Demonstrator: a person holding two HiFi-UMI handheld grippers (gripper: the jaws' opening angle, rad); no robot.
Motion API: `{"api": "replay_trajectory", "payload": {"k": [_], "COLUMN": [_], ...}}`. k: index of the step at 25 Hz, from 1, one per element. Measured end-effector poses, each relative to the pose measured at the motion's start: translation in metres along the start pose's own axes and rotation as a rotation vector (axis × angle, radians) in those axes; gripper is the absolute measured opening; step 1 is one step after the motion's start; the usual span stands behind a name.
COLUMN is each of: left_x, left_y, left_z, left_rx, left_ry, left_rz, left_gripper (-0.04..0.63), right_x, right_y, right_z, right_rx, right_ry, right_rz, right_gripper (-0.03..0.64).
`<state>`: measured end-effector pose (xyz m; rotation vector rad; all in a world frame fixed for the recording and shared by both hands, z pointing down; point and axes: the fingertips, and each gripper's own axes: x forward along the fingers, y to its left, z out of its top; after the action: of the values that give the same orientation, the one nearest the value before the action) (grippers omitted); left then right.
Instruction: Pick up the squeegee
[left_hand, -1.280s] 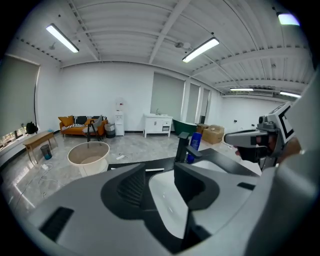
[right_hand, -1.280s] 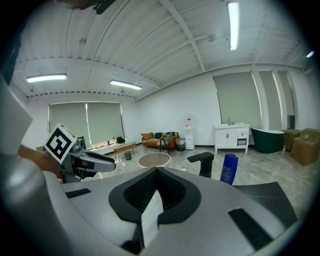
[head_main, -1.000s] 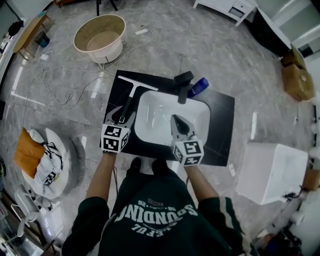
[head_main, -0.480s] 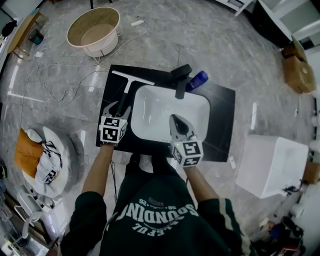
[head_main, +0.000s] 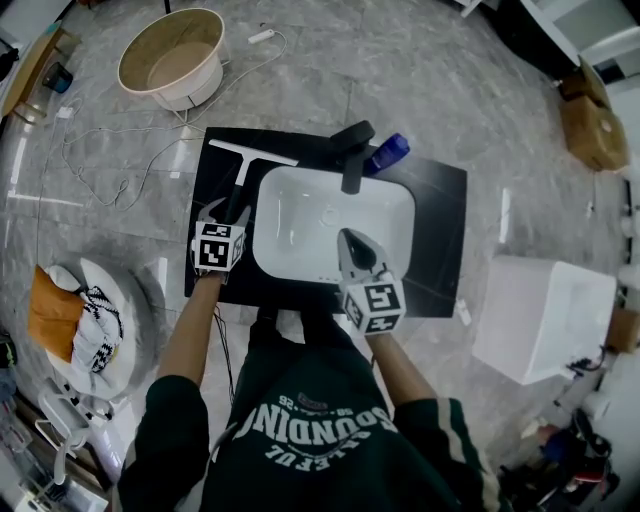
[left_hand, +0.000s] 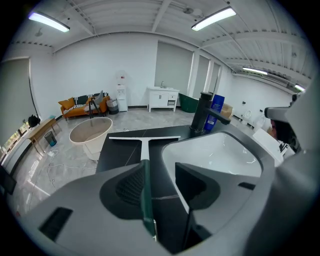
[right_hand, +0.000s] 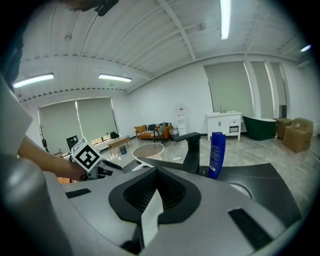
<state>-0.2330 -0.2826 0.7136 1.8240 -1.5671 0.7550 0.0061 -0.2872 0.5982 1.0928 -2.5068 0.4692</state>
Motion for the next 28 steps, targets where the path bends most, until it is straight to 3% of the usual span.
{"api": "replay_trajectory", "payload": {"k": [9, 14, 21, 26, 28], "left_x": [0.037, 0.057, 0.073, 0.078, 0.078], "left_y": [0.015, 0.026, 0.039, 0.040, 0.041], "left_z": [0.000, 0.001, -0.002, -0.002, -0.001], "left_rx": [-0.013, -0.068, -0.052, -0.064, -0.077], "left_ry": [0.079, 0.144, 0.270, 0.298, 0.295], "left_rz": [0.002, 0.001, 0.039, 0.035, 0.045], "left_gripper": [0.173, 0.173, 0.172, 0.170, 0.124], "right_x": [0.000, -0.004, -0.011, -0.019, -0.022], "right_y": [-0.010, -0.016, -0.026, -0.039, -0.044], "right_z": [-0.013, -0.019, -0.021, -0.023, -0.024], "right_rx": [0.022, 0.040, 0.061, 0.078, 0.076], "right_ry": [0.034, 0.049, 0.053, 0.041, 0.039], "right_rz": [-0.020, -0.042, -0.061, -0.082, -0.088], "right_gripper": [0.000, 0.000, 0.000, 0.000, 0.000]}}
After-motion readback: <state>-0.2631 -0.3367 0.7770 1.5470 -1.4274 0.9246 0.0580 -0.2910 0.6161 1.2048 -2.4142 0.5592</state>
